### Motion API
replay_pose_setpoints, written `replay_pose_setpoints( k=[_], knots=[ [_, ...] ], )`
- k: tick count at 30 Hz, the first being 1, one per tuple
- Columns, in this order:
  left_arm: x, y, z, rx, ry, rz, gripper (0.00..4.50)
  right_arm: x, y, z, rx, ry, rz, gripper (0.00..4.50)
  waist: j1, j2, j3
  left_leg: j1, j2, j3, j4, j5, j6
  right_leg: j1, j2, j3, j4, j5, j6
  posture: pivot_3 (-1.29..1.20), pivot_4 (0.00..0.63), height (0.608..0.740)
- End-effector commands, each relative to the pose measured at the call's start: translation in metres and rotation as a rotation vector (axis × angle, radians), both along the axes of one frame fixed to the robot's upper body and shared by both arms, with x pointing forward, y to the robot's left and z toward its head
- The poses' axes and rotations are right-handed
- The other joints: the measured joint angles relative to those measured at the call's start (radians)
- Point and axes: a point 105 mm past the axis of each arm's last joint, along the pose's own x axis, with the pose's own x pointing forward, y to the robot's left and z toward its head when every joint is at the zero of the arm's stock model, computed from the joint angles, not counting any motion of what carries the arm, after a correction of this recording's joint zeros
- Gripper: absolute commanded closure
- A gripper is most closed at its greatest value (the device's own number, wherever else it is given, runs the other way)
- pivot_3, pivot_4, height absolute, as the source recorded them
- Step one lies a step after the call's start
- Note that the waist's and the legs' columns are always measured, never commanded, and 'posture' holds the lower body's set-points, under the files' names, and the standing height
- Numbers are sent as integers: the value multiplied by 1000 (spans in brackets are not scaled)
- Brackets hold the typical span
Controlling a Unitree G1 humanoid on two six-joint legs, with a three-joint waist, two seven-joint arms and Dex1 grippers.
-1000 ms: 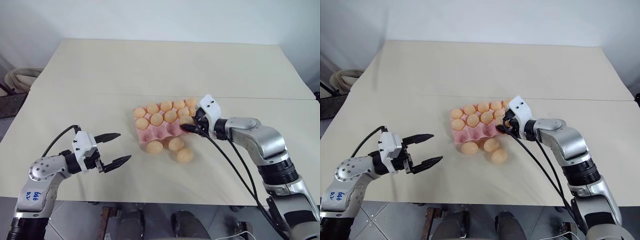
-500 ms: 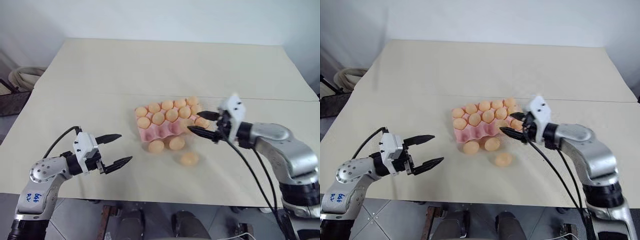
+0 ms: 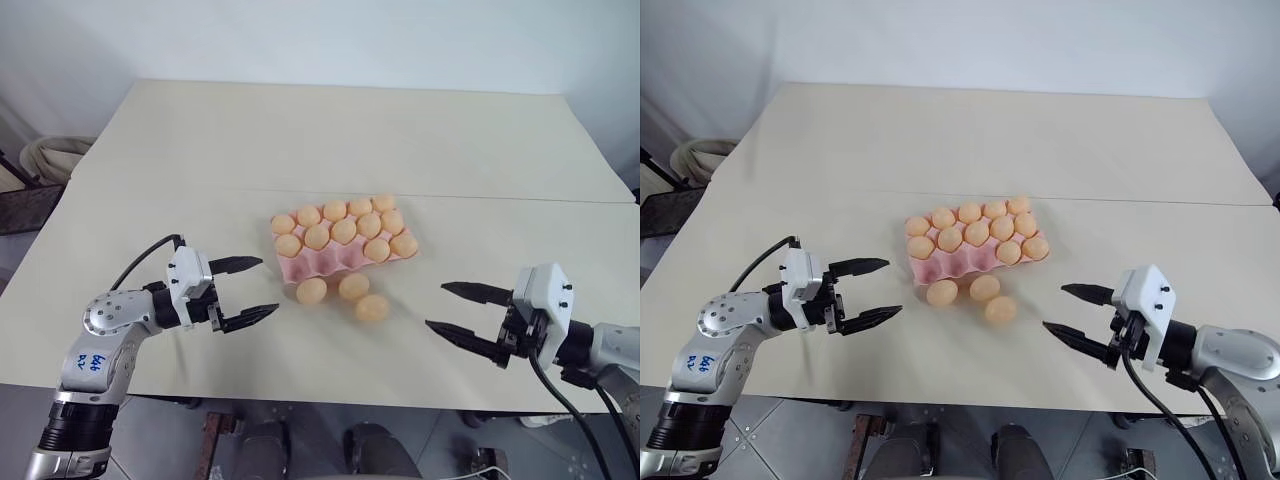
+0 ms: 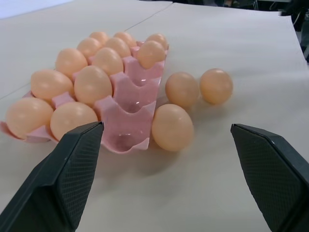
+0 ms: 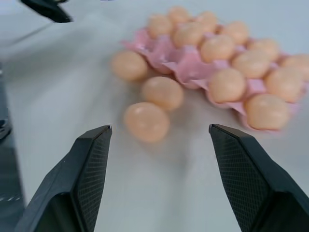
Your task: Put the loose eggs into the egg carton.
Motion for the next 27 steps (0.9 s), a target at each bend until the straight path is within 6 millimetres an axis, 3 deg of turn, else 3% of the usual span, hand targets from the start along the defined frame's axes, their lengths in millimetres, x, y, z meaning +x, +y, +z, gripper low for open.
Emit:
replay_pose_setpoints(
  k=[1, 6, 11, 21, 27],
  knots=[
    [-1, -2, 5, 12, -27, -23, 0, -3, 6, 5, -42, -51, 52, 1128, 2, 0, 0, 0, 0, 0, 0, 0, 0, 0, 0, 0, 0, 0, 0, 0, 150, 740],
    [-5, 2, 4, 18, -17, -17, 0, 9, 23, -5, -115, -27, 125, 1128, 0, 0, 0, 0, 0, -1, 0, 0, 0, 0, 0, -1, -1, 0, 0, 0, 150, 740],
    [-11, 7, 2, 23, -6, 13, 0, 42, 38, -23, -192, 16, 102, 1128, -3, 0, 0, 0, 0, -1, 0, 0, 0, 0, 0, -1, -2, 0, 0, 0, 150, 740],
    [-18, 12, 2, 21, -9, 60, 0, 55, 55, -51, -251, 99, 186, 1128, 5, 0, 0, -3, 0, -2, -1, -1, 1, 0, -1, -5, -6, 0, 0, 0, 150, 740],
    [-18, 14, 2, 17, -10, 78, 0, 58, 55, -42, -208, 74, 172, 2566, 3, 0, 0, -2, 0, -3, 0, 0, 0, 0, -1, -5, -4, 0, 0, 0, 150, 740]
  ],
)
